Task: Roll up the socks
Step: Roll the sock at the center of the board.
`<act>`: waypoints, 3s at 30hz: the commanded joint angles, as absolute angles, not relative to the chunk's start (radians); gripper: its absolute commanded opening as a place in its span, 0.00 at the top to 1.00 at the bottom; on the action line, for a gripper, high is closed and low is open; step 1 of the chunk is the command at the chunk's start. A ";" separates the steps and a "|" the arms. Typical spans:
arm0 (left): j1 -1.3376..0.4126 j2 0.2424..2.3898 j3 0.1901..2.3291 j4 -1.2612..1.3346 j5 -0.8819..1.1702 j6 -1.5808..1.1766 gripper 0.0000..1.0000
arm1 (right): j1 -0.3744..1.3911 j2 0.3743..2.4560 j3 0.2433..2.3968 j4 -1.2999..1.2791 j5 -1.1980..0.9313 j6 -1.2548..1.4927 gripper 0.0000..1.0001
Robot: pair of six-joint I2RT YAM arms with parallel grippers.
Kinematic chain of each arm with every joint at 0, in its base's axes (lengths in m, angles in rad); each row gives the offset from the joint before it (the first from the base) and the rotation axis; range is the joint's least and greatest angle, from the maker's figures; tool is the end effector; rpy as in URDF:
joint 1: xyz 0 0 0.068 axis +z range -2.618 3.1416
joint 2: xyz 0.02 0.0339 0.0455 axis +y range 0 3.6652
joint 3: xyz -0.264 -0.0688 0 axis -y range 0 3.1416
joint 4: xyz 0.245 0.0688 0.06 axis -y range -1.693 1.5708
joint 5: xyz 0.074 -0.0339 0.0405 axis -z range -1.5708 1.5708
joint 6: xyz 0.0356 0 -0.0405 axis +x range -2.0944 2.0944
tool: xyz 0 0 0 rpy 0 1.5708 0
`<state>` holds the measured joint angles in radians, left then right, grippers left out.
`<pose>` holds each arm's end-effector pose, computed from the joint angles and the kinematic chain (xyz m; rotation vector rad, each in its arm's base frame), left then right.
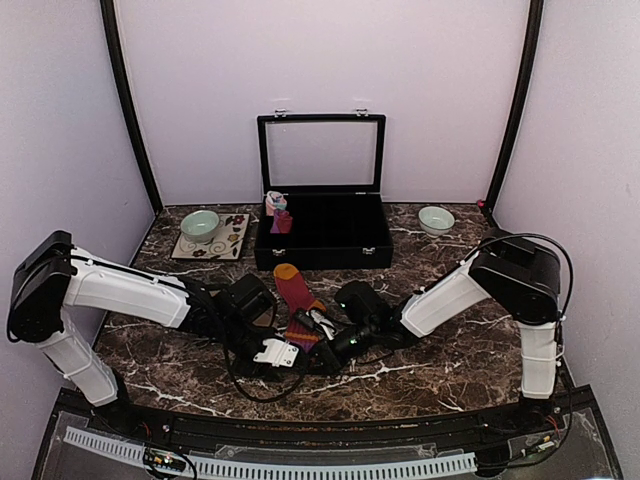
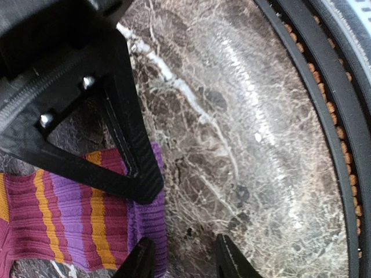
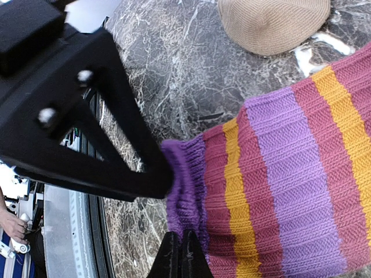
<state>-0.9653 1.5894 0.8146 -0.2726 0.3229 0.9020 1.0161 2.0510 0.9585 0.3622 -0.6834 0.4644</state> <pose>0.1591 -0.2497 0.1556 2.1535 1.4530 -0.4445 0.1830 0.3380 0.0900 -1.0959 2.3678 1.4532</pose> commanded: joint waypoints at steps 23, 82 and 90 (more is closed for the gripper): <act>-0.943 1.698 0.812 -0.224 0.264 0.836 0.72 | 1.012 2.103 0.921 0.159 -0.624 0.418 1.00; -0.781 2.046 1.211 -0.808 0.812 0.714 0.94 | 1.387 1.699 0.799 0.278 0.146 -0.241 0.44; -0.773 2.072 1.230 -0.844 0.837 0.757 0.94 | 1.393 1.795 0.840 0.334 0.122 -0.272 0.48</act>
<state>-0.7788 2.0396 1.2118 -0.7868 0.8528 0.7277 1.3819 1.7523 0.8032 0.2939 0.1585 -0.2394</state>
